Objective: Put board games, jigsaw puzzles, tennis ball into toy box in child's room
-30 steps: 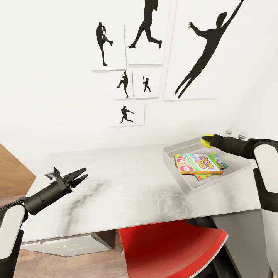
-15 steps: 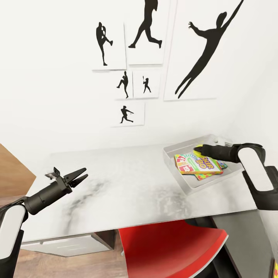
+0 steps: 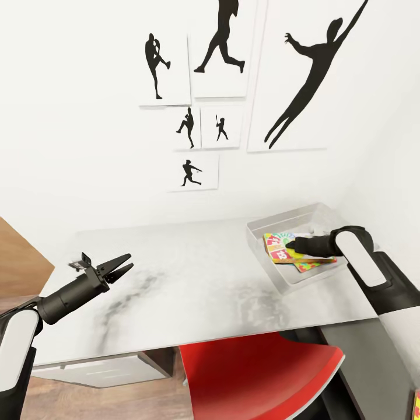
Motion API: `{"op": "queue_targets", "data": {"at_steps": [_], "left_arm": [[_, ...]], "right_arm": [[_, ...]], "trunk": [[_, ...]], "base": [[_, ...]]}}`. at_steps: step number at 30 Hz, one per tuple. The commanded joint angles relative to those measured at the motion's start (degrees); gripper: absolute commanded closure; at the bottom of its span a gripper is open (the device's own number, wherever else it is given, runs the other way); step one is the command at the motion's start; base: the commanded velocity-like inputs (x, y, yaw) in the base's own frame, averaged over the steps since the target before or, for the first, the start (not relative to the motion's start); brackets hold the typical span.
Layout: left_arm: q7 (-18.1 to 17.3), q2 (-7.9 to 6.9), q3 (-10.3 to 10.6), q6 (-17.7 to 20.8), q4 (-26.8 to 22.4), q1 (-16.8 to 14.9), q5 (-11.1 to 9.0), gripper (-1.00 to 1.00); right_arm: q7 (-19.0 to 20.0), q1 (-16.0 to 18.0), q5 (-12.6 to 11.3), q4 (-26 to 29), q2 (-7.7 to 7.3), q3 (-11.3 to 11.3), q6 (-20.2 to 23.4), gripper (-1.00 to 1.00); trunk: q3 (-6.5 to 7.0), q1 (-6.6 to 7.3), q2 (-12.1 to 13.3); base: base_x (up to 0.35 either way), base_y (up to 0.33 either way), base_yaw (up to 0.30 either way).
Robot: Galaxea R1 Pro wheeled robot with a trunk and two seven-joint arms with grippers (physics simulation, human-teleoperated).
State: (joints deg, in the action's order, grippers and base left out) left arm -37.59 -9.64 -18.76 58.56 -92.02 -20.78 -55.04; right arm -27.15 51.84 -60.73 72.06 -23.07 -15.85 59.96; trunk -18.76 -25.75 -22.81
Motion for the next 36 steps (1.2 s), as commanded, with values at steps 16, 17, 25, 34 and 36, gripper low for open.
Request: {"op": "queue_targets", "data": {"at_steps": [16,17,25,34,36], "left_arm": [[-0.29,-0.03,0.02,0.24,-0.01,-0.05,0.2,-1.0],[-0.29,-0.03,0.02,0.24,-0.01,-0.05,0.2,-1.0],[-0.29,-0.03,0.01,0.24,-0.01,-0.05,0.2,-1.0],[-0.29,-0.03,0.03,0.24,-0.01,-0.07,0.22,-1.0],[-0.29,-0.03,0.03,0.24,-0.01,-0.09,0.24,-1.0]], "right_arm": [[-0.54,-0.08,-0.97,-0.4,-1.3,-1.22,0.04,1.0],[-0.54,-0.08,-1.17,-0.4,-1.35,-1.29,0.04,1.0],[-0.53,0.21,-2.4,-2.84,-1.43,-1.79,0.04,1.0],[-0.59,1.91,-2.68,-6.17,-1.25,-1.22,0.04,1.0],[-0.55,2.12,-2.62,-6.21,-1.55,-1.05,0.04,1.0]], "trunk": [[-0.1,-0.03,-0.11],[-0.1,-0.03,-0.11],[-0.1,-0.03,-0.11],[-0.1,-0.03,-0.11],[-0.1,-0.03,-0.11]], "base": [[0.0,0.0,0.0],[0.0,0.0,0.0],[0.0,0.0,0.0],[0.0,0.0,0.0],[0.0,0.0,0.0]]}}
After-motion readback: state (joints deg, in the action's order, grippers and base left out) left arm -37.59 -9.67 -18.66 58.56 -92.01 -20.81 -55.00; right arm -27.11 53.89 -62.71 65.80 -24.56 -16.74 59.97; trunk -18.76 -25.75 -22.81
